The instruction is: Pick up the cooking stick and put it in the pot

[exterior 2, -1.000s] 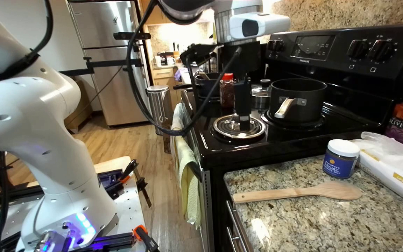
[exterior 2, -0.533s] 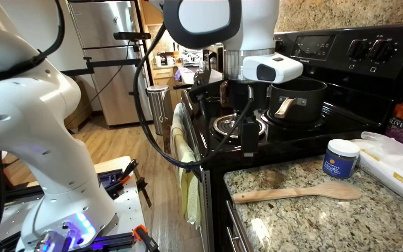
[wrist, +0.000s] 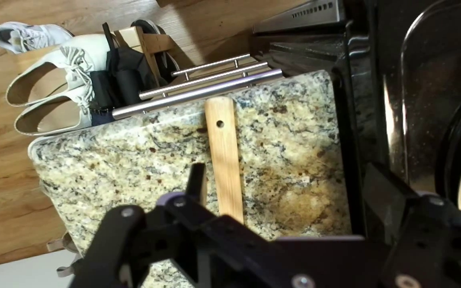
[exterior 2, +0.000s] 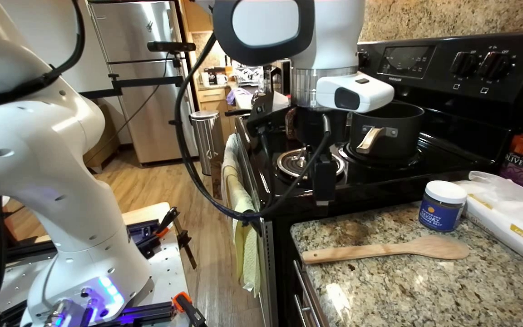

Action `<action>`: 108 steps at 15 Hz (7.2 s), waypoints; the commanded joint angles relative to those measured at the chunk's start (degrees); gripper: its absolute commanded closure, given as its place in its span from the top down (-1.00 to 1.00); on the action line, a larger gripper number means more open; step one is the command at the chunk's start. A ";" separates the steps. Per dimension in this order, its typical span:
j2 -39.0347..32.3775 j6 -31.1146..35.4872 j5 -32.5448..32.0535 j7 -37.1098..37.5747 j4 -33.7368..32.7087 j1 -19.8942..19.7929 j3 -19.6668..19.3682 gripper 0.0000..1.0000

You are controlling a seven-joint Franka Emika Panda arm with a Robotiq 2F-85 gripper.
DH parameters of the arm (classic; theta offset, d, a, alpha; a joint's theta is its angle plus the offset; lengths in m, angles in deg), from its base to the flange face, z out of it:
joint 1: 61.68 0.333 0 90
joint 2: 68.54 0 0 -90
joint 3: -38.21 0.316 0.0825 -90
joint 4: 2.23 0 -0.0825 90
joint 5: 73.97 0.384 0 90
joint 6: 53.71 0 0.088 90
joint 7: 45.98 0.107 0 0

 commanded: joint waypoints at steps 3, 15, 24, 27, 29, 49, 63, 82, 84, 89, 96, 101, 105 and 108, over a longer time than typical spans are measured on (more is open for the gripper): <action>-5.06 3.67 0.58 -0.15 -1.35 0.30 0.97 1.00; -15.40 13.47 1.97 -1.92 -6.72 -0.80 -1.13 1.00; -21.91 10.79 10.98 -8.98 -10.78 -1.24 -1.59 1.00; -23.84 12.17 9.96 -7.88 -11.45 -1.23 -1.60 1.00; -25.03 14.21 9.50 -6.40 -11.51 -1.02 -1.61 1.00; -23.18 9.51 11.50 -7.46 -13.08 -2.50 -1.57 -0.75; -0.33 -17.91 5.41 -11.17 -10.89 -4.98 -6.94 -0.51; -1.48 -28.21 1.07 -16.38 -28.15 7.45 4.76 -0.74; 0.21 -26.07 1.91 -14.25 -25.79 7.46 4.88 -0.74; -0.17 -26.05 1.94 -14.45 -26.03 7.50 4.86 -0.51; -7.58 -36.01 1.01 -17.74 -38.11 9.87 7.05 -0.74; -19.12 -40.77 -1.03 -17.28 -51.26 11.66 9.76 -0.74; -20.91 -37.92 -0.53 -16.29 -51.49 11.52 10.74 -0.51; -25.30 -37.95 -0.67 -16.55 -55.25 11.42 10.97 -0.51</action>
